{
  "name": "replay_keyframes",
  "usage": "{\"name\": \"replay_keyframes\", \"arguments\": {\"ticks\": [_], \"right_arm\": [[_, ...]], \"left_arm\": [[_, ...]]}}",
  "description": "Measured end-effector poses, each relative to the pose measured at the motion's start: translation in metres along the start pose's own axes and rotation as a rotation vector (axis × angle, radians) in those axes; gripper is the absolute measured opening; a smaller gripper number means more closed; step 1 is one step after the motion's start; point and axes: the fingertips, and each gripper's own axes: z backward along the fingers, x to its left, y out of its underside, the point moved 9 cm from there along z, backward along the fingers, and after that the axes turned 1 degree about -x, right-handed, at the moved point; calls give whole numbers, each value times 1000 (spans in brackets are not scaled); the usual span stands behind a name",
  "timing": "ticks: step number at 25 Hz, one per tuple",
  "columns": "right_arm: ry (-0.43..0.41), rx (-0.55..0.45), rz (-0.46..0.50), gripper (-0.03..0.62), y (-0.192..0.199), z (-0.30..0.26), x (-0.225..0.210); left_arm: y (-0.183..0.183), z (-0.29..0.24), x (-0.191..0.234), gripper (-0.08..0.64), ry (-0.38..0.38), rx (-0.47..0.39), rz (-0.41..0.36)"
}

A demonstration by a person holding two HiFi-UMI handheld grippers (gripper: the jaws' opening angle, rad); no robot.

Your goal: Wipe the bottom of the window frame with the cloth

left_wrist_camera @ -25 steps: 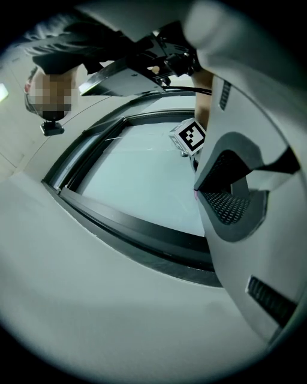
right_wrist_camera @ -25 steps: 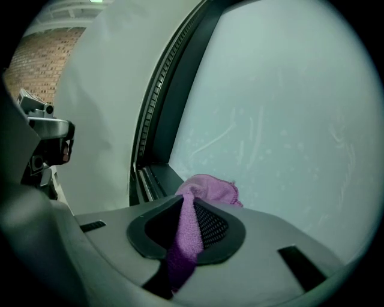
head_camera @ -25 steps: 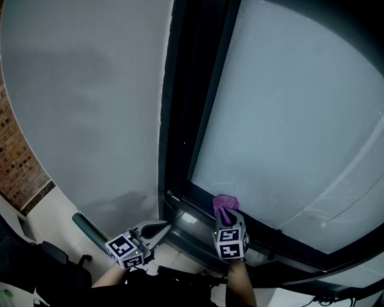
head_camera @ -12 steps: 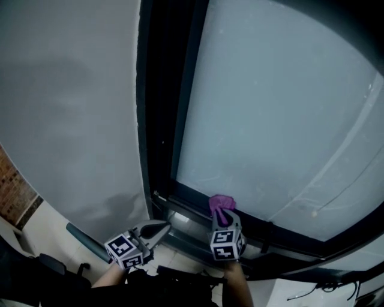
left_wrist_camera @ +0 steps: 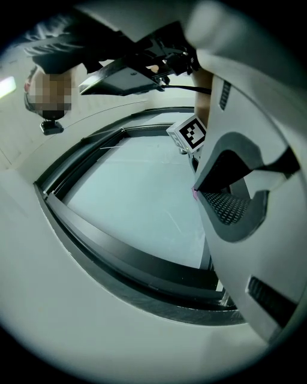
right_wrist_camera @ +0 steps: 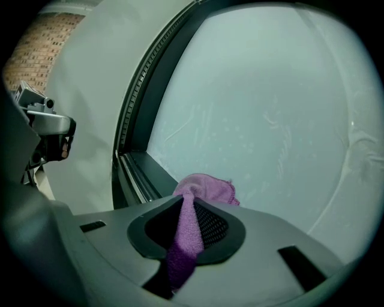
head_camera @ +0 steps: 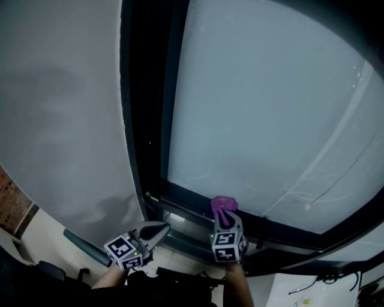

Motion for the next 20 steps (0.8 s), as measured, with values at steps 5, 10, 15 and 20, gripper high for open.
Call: {"name": "replay_keyframes", "arguments": {"ticks": [5,10,15,20], "right_arm": [[72,34,-38,63,11,17,-12],[107,34,-39,63,17,23,-18],[131,47,-57,63,22,29,-23],[158,41,-78,63,29,31,-25]], "left_arm": [[6,-8,-1,-3,25,3,-4],[8,-18,-6,-3,62,17,-5],[9,-24,-9,-3,87,22,-2],[11,-28,-9,-3,114,33,3]]}}
